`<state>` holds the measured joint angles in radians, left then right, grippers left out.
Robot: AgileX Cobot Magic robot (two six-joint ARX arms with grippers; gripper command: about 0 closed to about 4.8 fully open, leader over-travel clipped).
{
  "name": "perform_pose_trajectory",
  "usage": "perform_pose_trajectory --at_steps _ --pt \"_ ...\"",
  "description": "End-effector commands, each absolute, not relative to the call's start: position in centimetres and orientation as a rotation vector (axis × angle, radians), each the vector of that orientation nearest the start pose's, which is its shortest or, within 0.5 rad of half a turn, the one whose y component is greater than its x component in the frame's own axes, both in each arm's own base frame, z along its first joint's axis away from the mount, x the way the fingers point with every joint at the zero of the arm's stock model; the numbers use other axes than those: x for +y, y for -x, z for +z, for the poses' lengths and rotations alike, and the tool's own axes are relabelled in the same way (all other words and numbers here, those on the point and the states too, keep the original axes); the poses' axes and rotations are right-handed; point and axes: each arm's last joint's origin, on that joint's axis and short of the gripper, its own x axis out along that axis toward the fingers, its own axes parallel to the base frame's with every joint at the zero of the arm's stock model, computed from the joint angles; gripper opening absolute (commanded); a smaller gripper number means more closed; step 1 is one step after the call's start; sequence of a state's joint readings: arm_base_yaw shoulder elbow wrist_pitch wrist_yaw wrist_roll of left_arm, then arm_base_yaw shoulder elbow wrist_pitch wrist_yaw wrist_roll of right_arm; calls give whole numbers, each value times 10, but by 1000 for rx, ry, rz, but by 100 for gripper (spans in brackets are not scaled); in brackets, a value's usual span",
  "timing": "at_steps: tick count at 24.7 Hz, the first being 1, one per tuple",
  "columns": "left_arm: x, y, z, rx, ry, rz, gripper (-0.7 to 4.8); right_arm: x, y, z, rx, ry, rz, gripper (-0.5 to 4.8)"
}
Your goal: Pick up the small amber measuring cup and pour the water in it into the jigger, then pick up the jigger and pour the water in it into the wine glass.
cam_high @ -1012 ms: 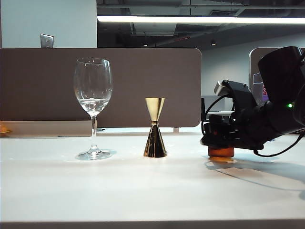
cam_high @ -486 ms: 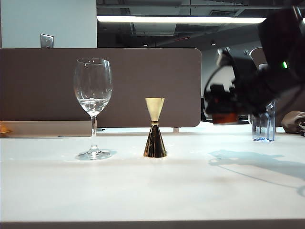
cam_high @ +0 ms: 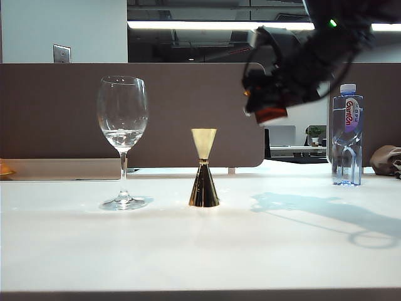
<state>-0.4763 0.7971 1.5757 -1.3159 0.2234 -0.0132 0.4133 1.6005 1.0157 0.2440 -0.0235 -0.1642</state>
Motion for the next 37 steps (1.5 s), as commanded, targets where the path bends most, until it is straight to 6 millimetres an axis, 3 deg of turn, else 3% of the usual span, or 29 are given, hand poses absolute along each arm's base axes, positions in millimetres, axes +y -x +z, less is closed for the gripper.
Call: perform_pose_trajectory --at_steps 1,5,9,17,25,31,37 --pt "-29 -42 460 527 -59 -681 -2 151 -327 269 255 316 455 -1" --pt "-29 -42 460 528 -59 -681 -2 155 -330 281 246 391 450 -1" --pt "-29 -42 460 527 -59 -681 -2 176 -333 289 234 563 480 -1" --pt "-29 -42 460 528 -59 -681 -2 202 -333 280 234 766 477 -1" --pt "-29 -42 460 528 -59 -681 -2 203 -335 273 245 911 477 -1" --pt "-29 -42 460 528 -59 -681 -2 206 -333 274 183 1133 503 -1" --pt "-29 -42 460 528 -59 -681 -2 209 -333 278 131 1177 493 -1"
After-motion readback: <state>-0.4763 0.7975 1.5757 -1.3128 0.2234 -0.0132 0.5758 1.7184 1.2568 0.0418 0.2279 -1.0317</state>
